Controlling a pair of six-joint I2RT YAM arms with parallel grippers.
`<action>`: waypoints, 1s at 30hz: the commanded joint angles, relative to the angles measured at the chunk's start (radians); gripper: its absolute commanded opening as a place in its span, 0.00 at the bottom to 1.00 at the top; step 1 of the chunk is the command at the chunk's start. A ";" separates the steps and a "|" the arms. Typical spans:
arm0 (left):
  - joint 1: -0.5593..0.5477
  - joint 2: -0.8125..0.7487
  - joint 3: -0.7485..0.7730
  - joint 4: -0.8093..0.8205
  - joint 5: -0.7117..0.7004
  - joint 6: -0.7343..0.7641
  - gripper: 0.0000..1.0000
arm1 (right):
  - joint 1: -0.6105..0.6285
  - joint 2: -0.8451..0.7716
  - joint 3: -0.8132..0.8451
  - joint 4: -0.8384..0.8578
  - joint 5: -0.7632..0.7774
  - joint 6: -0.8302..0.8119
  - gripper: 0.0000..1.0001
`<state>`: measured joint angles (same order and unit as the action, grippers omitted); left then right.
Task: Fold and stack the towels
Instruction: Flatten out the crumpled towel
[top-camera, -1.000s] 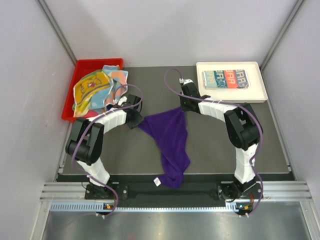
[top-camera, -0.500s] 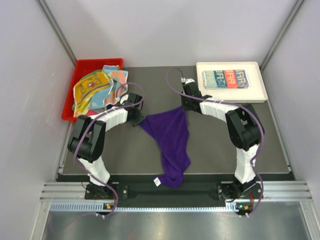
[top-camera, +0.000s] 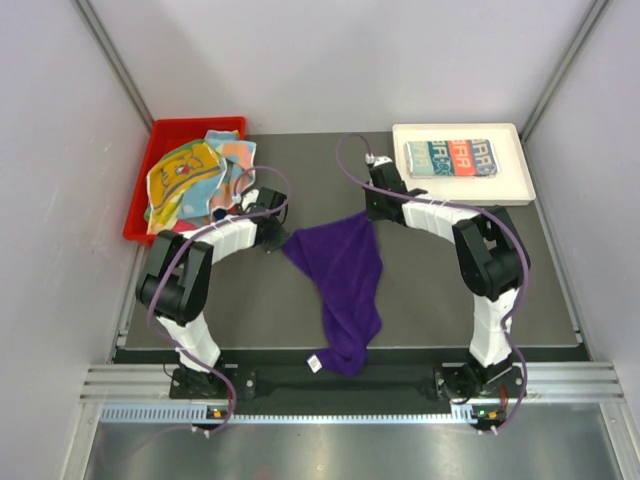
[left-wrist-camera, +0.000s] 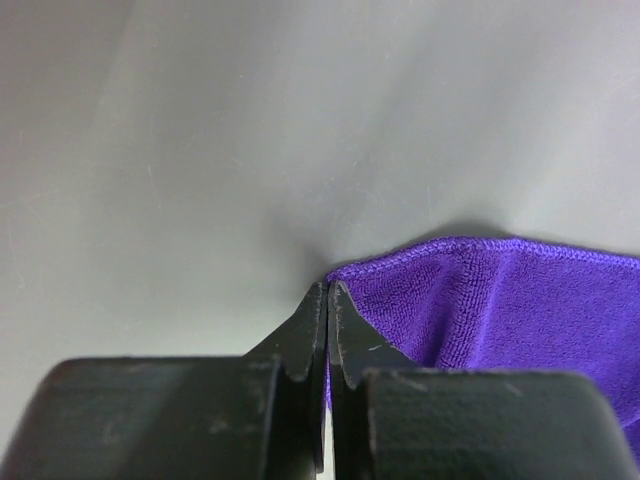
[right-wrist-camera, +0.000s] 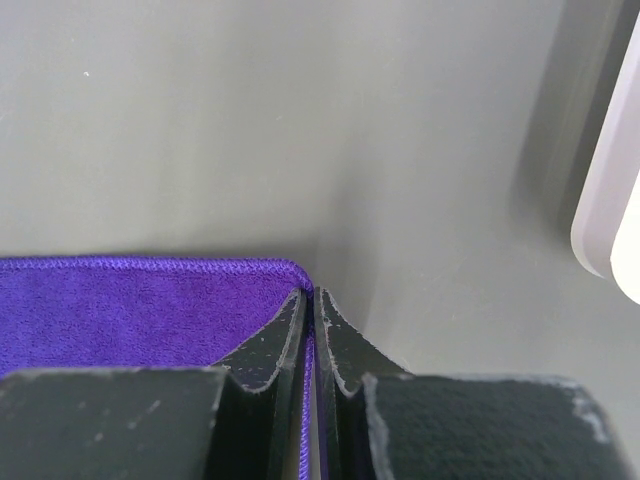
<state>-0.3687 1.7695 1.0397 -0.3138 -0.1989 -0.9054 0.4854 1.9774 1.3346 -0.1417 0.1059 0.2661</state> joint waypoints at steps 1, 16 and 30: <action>-0.006 -0.004 -0.007 -0.091 -0.042 0.048 0.00 | -0.010 -0.068 -0.005 0.047 -0.011 0.015 0.06; 0.014 0.020 0.285 -0.214 -0.067 0.281 0.00 | -0.025 -0.156 -0.041 0.010 0.011 0.015 0.06; 0.014 0.245 0.456 -0.272 0.049 0.353 0.00 | -0.048 -0.127 -0.045 -0.010 0.043 0.015 0.05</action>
<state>-0.3595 2.0319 1.4929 -0.5716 -0.1600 -0.5655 0.4568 1.8648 1.2823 -0.1646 0.1284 0.2733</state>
